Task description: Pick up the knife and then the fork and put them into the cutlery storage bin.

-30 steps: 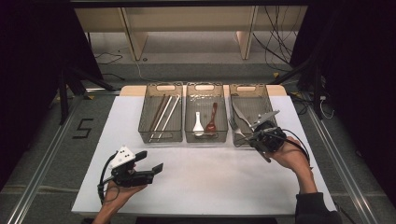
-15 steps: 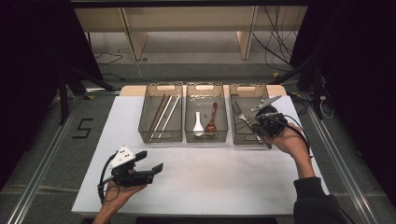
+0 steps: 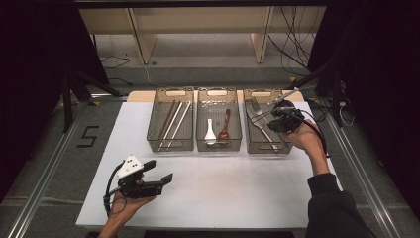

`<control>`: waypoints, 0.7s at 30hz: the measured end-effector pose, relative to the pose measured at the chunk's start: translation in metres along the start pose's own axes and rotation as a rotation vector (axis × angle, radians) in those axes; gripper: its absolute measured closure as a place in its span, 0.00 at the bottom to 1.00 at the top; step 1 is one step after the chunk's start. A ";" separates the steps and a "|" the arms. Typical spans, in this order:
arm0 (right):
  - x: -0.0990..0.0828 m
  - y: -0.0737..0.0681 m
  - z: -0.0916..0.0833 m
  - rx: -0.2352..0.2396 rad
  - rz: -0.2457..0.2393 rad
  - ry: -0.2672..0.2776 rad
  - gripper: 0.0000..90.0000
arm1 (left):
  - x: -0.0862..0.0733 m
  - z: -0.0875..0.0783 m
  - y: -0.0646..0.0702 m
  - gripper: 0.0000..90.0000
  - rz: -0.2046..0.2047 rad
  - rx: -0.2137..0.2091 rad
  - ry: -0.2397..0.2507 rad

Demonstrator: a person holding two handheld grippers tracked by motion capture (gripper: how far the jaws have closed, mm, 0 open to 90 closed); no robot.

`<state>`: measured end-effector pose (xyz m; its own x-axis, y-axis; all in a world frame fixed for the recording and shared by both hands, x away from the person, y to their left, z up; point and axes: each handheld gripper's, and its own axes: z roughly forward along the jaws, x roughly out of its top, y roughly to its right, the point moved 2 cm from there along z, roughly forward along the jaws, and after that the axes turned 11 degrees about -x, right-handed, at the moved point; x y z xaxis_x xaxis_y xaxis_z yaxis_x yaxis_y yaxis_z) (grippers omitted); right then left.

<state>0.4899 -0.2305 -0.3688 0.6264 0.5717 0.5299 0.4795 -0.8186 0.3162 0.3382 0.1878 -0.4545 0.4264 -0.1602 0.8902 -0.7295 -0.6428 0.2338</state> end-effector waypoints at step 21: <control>0.017 0.021 0.027 -0.084 0.087 -0.007 0.93 | 0.000 0.000 0.000 0.21 0.001 -0.001 -0.001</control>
<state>0.5272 -0.2370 -0.3742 0.6674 0.4986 0.5531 0.3704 -0.8666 0.3343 0.3383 0.1877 -0.4544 0.4260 -0.1618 0.8901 -0.7305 -0.6420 0.2329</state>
